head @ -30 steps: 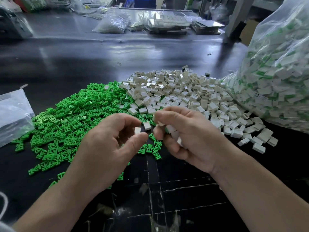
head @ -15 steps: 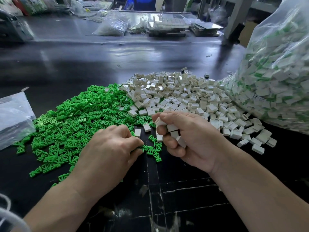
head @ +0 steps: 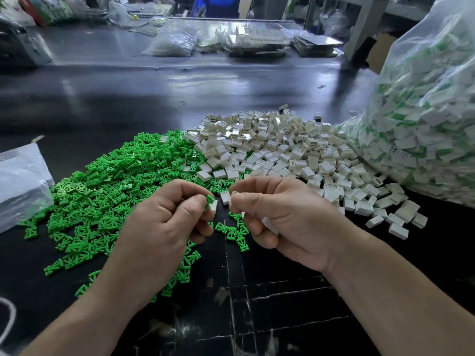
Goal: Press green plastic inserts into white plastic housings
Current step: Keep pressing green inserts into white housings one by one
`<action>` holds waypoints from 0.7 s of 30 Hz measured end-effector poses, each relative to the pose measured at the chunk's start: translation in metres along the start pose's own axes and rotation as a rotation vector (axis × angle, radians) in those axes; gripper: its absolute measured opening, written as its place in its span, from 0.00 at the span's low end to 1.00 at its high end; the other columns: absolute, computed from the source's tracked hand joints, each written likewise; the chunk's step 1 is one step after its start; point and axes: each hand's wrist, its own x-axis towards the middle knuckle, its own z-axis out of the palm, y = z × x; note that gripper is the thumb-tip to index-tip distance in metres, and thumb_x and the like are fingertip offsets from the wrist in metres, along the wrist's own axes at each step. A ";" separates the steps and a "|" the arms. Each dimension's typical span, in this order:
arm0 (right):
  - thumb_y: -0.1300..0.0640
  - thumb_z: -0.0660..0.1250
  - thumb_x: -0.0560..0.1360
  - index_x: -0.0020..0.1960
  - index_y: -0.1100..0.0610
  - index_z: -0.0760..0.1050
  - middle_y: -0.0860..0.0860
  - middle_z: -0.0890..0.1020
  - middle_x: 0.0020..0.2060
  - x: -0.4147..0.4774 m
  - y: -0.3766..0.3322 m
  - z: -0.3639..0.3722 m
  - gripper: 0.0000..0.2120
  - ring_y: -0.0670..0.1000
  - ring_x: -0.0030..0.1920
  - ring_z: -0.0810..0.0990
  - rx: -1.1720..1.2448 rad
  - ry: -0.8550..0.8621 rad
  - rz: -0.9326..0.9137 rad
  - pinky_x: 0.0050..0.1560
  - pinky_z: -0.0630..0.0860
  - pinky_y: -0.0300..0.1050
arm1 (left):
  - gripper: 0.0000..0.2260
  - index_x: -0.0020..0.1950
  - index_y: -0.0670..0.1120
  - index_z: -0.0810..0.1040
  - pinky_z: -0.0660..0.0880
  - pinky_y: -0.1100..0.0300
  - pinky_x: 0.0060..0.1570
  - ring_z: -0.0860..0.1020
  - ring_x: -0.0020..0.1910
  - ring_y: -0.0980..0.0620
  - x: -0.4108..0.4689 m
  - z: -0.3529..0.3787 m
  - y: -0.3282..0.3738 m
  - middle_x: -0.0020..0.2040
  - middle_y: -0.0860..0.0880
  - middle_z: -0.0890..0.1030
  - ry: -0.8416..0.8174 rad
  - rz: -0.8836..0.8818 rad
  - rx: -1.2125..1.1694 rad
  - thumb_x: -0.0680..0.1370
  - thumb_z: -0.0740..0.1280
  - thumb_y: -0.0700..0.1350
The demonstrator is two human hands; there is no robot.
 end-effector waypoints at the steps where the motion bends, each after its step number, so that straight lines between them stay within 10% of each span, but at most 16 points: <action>1: 0.65 0.70 0.77 0.50 0.60 0.80 0.56 0.80 0.38 -0.001 0.000 0.000 0.03 0.47 0.27 0.72 0.002 -0.005 -0.006 0.21 0.66 0.37 | 0.08 0.46 0.54 0.81 0.78 0.61 0.34 0.82 0.35 0.51 0.000 0.001 -0.001 0.38 0.48 0.83 -0.022 -0.018 -0.061 0.80 0.65 0.44; 7: 0.61 0.68 0.80 0.49 0.55 0.81 0.53 0.78 0.33 -0.003 -0.001 0.002 0.03 0.46 0.25 0.71 -0.052 -0.078 -0.045 0.19 0.65 0.36 | 0.08 0.48 0.47 0.83 0.76 0.59 0.31 0.79 0.34 0.48 0.001 0.003 -0.003 0.38 0.45 0.81 -0.063 -0.102 -0.370 0.74 0.68 0.49; 21: 0.60 0.70 0.78 0.47 0.57 0.82 0.53 0.79 0.34 -0.007 -0.003 0.004 0.03 0.45 0.24 0.70 -0.111 -0.125 -0.065 0.19 0.63 0.35 | 0.06 0.46 0.51 0.84 0.78 0.60 0.30 0.81 0.32 0.49 -0.006 0.006 0.008 0.36 0.47 0.82 0.013 0.029 -0.171 0.73 0.69 0.49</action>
